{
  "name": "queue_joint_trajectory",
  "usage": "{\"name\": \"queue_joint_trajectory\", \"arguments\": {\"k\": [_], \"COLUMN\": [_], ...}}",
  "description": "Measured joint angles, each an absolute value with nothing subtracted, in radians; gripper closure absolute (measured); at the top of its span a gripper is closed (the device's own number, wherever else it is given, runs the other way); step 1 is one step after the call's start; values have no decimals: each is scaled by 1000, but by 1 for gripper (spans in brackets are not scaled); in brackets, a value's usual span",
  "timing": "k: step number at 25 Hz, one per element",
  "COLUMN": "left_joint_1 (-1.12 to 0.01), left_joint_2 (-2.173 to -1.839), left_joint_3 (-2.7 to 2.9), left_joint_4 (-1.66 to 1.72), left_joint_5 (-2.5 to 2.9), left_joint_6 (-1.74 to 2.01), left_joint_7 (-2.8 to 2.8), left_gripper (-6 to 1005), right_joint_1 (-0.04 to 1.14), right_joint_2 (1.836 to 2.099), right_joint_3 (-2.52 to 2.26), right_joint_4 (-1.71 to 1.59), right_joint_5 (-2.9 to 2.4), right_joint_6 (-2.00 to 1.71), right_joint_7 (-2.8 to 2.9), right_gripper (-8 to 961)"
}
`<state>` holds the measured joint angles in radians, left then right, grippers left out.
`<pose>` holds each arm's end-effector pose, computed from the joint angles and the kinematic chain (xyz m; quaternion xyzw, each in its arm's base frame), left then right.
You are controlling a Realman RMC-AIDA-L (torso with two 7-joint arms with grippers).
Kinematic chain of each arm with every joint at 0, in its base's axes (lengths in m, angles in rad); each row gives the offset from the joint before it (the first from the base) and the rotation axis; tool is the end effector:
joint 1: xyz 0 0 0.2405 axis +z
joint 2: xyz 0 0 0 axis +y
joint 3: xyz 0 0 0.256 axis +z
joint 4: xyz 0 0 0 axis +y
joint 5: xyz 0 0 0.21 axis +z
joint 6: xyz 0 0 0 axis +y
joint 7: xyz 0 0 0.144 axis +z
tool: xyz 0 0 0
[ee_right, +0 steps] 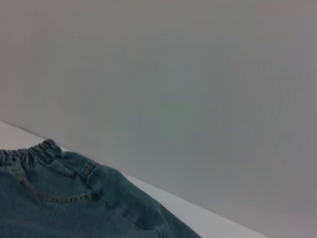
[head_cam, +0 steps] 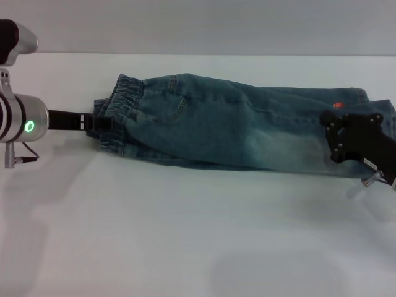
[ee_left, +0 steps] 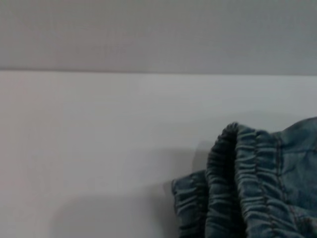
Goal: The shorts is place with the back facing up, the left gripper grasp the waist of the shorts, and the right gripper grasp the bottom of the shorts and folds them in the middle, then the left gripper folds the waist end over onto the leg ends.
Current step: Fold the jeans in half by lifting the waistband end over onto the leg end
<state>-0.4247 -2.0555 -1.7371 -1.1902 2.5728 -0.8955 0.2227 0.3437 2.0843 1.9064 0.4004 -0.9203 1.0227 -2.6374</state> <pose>-0.2559 0.3901 0.0111 -0.7757 -0.5034 -0.0136 0.3803 0.3181 0.3282 -0.0289 -0.8557 0.1345 0.2203 0.4486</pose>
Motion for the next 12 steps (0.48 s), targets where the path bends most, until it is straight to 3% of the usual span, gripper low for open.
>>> {"name": "queue_joint_trajectory", "arguments": {"k": [12], "left_joint_1": [-451], "left_joint_2": [-2056], "left_joint_3": [-1739], "left_joint_4": [-1145], "left_joint_5": [2566], "left_joint_6": [-898], "left_joint_7": [238], "left_gripper": [145], "right_joint_1": [322], "right_joint_2": [2084], "right_joint_3": [1888], "right_joint_4": [398], "right_joint_5": [-920], "right_joint_6": [1025], "right_joint_7": [-2637], "right_gripper": [954]}}
